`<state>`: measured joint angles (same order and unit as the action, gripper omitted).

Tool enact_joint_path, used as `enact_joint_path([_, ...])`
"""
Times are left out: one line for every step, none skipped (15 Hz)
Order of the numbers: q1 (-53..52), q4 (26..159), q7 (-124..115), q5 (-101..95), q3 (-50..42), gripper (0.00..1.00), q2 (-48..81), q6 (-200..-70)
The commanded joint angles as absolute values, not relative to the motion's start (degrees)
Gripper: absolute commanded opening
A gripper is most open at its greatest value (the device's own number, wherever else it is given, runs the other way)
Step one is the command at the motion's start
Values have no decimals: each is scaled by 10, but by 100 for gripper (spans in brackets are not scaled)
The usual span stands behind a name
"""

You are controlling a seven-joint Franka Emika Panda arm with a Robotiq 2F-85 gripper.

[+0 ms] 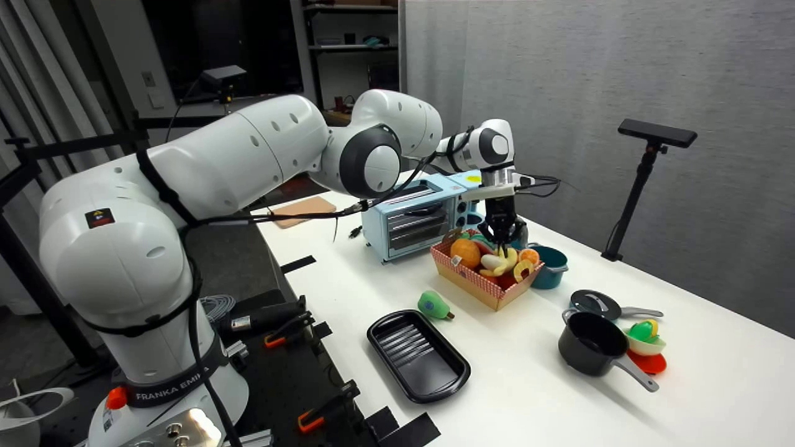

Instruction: Take the banana plush toy from the box and put it in the black pot

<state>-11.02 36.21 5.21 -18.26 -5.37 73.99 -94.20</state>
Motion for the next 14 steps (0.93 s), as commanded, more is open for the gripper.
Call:
enact_joint_path([-99, 385, 38, -183, -55, 1, 715, -995])
enact_joint_path([-97, 387, 37, -183, -55, 1, 711, -1007])
enact_joint_path([-94, 391, 37, -183, -56, 1, 706, -1018])
enact_joint_path([-92, 395, 36, -184, -57, 1, 701, -1029])
enact_joint_path([-90, 398, 35, -186, -58, 1, 697, -1039])
enact_joint_path([-89, 402, 33, -188, -60, 1, 693, -1050])
enact_joint_path([-87, 407, 32, -188, -62, 1, 688, -1058])
enact_joint_path([-85, 412, 29, -188, -63, 1, 683, -1064])
enact_joint_path([-83, 421, 24, -187, -63, 1, 676, -1070])
enact_joint_path([-81, 431, 22, -184, -63, 1, 669, -1074])
enact_joint_path([-79, 442, 19, -184, -63, 1, 661, -1076])
enact_joint_path([-78, 456, 16, -183, -63, 1, 651, -1080])
enact_joint_path([-75, 469, 13, -182, -63, 1, 643, -1084])
enact_joint_path([-73, 486, 12, -181, -62, 1, 631, -1088])
